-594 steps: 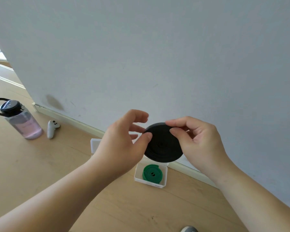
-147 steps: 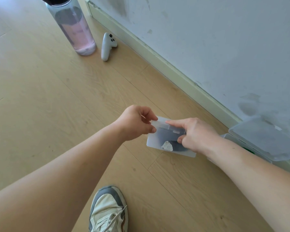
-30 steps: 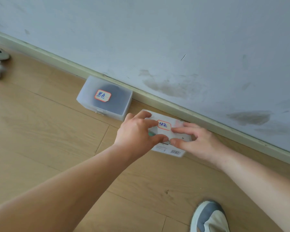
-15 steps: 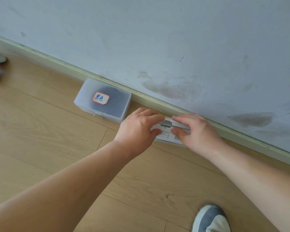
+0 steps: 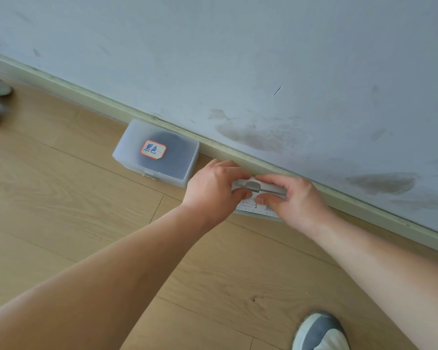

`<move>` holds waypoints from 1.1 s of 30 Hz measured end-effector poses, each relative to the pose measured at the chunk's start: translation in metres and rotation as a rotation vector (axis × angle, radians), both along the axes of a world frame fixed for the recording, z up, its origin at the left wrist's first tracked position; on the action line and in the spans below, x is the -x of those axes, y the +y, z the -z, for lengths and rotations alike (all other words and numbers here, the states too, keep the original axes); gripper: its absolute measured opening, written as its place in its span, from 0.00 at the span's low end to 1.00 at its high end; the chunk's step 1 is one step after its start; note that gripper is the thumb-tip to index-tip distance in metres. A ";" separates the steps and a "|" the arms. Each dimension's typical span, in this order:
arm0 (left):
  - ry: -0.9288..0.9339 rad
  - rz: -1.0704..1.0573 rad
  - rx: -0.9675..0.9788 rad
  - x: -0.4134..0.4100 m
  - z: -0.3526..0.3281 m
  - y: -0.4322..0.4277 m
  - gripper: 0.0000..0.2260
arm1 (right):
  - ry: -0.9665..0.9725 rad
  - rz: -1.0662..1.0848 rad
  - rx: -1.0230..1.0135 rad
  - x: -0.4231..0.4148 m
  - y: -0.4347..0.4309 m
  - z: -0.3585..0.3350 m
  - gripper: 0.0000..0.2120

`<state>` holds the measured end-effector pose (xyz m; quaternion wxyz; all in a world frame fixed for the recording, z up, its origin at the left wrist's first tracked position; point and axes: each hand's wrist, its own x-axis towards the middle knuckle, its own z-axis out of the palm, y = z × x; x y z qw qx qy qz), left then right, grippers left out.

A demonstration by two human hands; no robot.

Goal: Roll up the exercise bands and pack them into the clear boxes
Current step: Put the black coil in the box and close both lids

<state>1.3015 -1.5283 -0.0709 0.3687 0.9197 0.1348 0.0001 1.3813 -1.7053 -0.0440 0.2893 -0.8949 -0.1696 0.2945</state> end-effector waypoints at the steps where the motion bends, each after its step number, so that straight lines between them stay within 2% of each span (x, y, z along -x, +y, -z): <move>1: 0.009 0.003 0.002 -0.002 -0.001 0.000 0.12 | 0.001 0.015 -0.006 -0.001 0.001 0.001 0.19; 6: 0.132 0.044 0.064 -0.013 -0.012 0.004 0.10 | 0.063 0.097 -0.031 -0.003 0.005 0.006 0.14; 10: 0.280 0.108 0.048 -0.020 -0.022 0.006 0.15 | 0.088 0.072 -0.003 -0.002 0.009 0.006 0.12; 12: 0.323 0.133 0.023 -0.021 -0.025 0.004 0.18 | 0.090 0.057 0.020 -0.005 0.011 0.006 0.12; 19: 0.367 0.074 0.038 -0.025 -0.032 0.003 0.16 | 0.122 0.066 0.056 -0.007 0.016 0.005 0.17; 22: 0.358 0.079 0.029 -0.023 -0.028 0.001 0.15 | 0.151 0.057 0.055 -0.007 0.015 0.007 0.18; 25: 0.284 0.082 0.011 -0.014 -0.020 0.003 0.13 | 0.100 0.028 0.033 -0.006 0.009 0.010 0.12; 29: 0.104 0.153 -0.178 -0.005 -0.009 0.007 0.12 | 0.010 -0.041 0.044 -0.007 0.004 0.012 0.20; 33: 0.079 0.044 -0.132 0.006 -0.005 0.013 0.18 | -0.011 -0.093 0.002 -0.004 0.001 0.012 0.19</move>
